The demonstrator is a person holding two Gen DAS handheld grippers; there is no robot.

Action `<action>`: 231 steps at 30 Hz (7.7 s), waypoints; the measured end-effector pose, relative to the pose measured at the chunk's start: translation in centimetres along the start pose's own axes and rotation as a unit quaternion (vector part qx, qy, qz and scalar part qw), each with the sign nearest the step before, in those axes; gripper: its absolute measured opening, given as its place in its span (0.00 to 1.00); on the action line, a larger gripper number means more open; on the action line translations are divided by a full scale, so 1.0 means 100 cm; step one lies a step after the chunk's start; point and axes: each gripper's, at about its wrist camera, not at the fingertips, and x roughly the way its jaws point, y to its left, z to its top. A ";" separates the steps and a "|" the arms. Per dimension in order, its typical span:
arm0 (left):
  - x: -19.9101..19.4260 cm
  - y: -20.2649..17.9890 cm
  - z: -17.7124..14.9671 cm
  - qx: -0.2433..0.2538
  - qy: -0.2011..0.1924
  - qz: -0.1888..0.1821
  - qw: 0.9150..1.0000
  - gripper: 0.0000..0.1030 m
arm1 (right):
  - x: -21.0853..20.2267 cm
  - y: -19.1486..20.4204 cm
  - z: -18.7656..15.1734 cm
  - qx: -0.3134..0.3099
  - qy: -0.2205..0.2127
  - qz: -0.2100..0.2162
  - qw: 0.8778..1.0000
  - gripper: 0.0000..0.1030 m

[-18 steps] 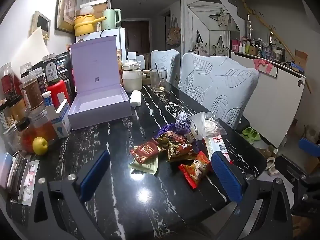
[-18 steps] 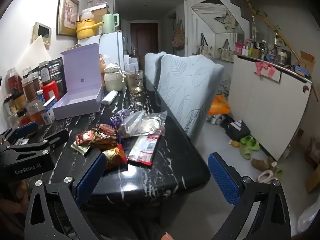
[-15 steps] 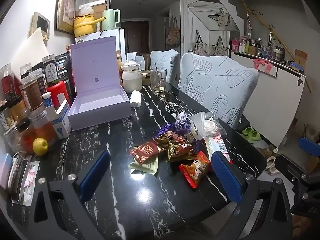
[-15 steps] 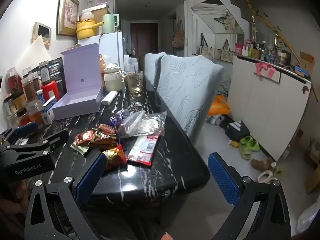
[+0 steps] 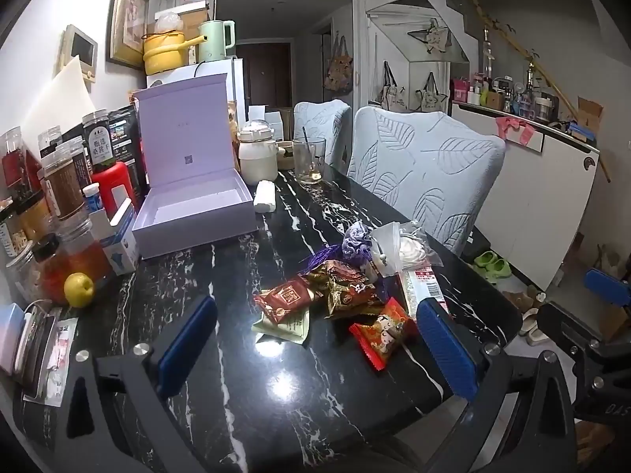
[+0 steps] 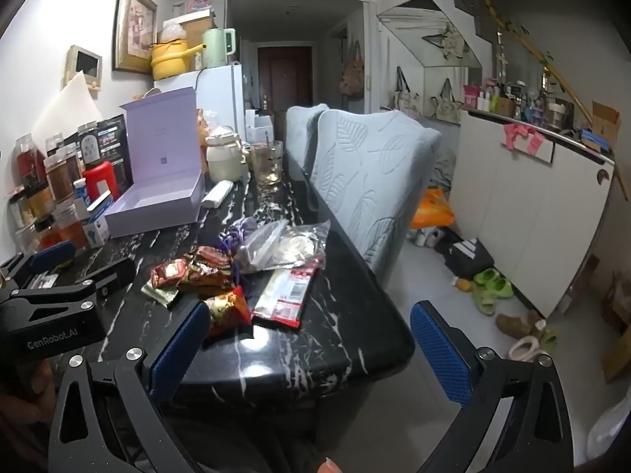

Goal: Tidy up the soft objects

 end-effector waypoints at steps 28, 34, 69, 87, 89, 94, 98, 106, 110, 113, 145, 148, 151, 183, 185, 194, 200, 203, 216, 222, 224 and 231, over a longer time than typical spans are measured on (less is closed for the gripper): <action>0.001 0.001 -0.005 -0.006 0.006 -0.007 1.000 1.00 | 0.001 0.000 -0.001 -0.001 0.002 0.000 1.000 1.00; 0.001 0.001 -0.005 -0.007 0.006 -0.006 1.000 1.00 | 0.002 0.000 0.000 0.000 0.002 -0.001 1.000 1.00; 0.000 -0.003 -0.003 -0.010 0.009 -0.009 1.000 1.00 | 0.003 -0.005 0.001 0.007 0.001 0.003 1.000 1.00; 0.024 0.019 -0.029 -0.025 0.039 0.001 0.999 1.00 | 0.038 -0.004 -0.024 0.002 0.022 0.046 0.999 1.00; 0.028 0.023 -0.035 -0.024 0.041 0.006 0.999 1.00 | 0.046 -0.001 -0.029 0.001 0.028 0.054 0.998 1.00; 0.034 0.034 -0.038 -0.015 0.043 0.007 0.999 1.00 | 0.067 0.007 -0.038 -0.003 0.047 0.073 0.996 1.00; 0.038 0.049 -0.038 -0.021 0.044 0.000 0.999 1.00 | 0.083 0.019 -0.041 -0.004 0.062 0.097 0.993 1.00; 0.044 0.070 -0.035 -0.037 0.053 -0.002 0.998 1.00 | 0.105 0.045 -0.032 -0.026 0.060 0.133 0.989 1.00; 0.051 0.078 -0.031 -0.047 0.061 -0.008 0.997 1.00 | 0.119 0.057 -0.026 -0.047 0.063 0.139 0.987 1.00; 0.057 0.082 -0.026 -0.048 0.065 -0.011 0.997 1.00 | 0.131 0.064 -0.025 -0.058 0.075 0.144 0.985 1.00; 0.149 0.055 0.004 0.090 0.122 -0.128 0.980 0.79 | 0.160 0.038 0.023 -0.023 0.121 0.185 0.975 0.52; 0.154 0.053 0.003 0.111 0.128 -0.134 0.976 0.78 | 0.164 0.035 0.023 -0.013 0.126 0.186 0.974 0.52; 0.158 0.052 0.003 0.118 0.132 -0.141 0.974 0.64 | 0.166 0.033 0.022 -0.009 0.127 0.185 0.974 0.52; 0.150 0.073 -0.009 0.097 0.146 -0.153 0.973 0.41 | 0.169 0.035 0.021 -0.001 0.138 0.193 0.972 0.52; 0.154 0.076 -0.013 0.094 0.153 -0.142 0.973 0.41 | 0.169 0.038 0.021 -0.003 0.138 0.195 0.971 0.52; 0.177 0.080 -0.014 0.098 0.181 -0.089 0.975 0.93 | 0.172 0.045 0.021 -0.009 0.143 0.197 0.970 0.52; 0.180 0.094 -0.017 0.059 0.193 -0.084 0.976 0.94 | 0.171 0.042 0.021 -0.006 0.144 0.193 0.971 0.52; 0.171 0.094 -0.022 0.059 0.186 -0.088 0.977 0.75 | 0.172 0.042 0.021 -0.007 0.146 0.193 0.970 0.52; 0.137 0.094 -0.015 0.052 0.169 -0.114 0.978 0.44 | 0.169 0.046 0.022 -0.008 0.143 0.204 0.968 0.52; 0.106 0.098 0.005 0.090 0.130 -0.048 0.986 0.44 | 0.164 0.053 0.028 -0.007 0.135 0.214 0.968 0.52; 0.102 0.100 0.010 0.109 0.117 -0.033 0.987 0.44 | 0.161 0.057 0.030 -0.008 0.130 0.220 0.967 0.52; 0.095 0.119 0.031 0.109 0.090 -0.002 0.990 0.44 | 0.155 0.072 0.040 -0.014 0.116 0.246 0.962 0.52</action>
